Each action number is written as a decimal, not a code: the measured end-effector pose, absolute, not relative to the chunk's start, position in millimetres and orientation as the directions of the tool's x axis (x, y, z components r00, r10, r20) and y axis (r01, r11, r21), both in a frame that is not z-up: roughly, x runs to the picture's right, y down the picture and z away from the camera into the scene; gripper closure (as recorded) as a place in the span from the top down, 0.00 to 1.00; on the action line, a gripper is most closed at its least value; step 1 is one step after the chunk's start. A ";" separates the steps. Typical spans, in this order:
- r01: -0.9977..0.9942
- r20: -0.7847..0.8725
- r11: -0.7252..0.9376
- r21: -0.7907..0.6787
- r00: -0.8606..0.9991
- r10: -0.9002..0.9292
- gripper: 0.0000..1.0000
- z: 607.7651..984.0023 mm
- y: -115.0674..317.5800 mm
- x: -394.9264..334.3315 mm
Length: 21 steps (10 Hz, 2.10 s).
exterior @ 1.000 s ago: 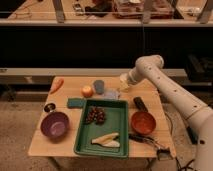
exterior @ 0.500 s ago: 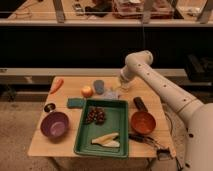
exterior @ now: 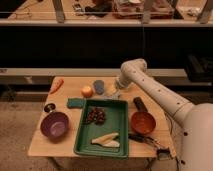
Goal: Wipe purple bowl with towel
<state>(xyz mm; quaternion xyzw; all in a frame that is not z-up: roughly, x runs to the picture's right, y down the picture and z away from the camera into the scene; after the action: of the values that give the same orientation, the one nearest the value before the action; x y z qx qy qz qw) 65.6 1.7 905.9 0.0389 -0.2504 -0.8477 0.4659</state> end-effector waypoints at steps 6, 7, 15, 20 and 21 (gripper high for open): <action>0.786 0.209 -0.389 0.481 -0.534 -0.819 0.80 934.0 24.0 40.9; 0.804 0.220 -0.352 0.479 -0.499 -0.838 0.80 937.8 23.1 43.5; 0.852 0.244 -0.266 0.450 -0.404 -0.881 0.80 954.2 14.6 58.8; 0.870 0.236 -0.293 0.397 -0.406 -0.883 0.69 971.4 22.4 49.1; 0.867 0.232 -0.301 0.398 -0.412 -0.881 0.58 971.8 23.7 46.6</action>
<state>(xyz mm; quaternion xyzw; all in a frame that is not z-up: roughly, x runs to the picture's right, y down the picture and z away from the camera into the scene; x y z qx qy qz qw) 46.6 23.7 971.8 0.0152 -0.2368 -0.8062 0.5419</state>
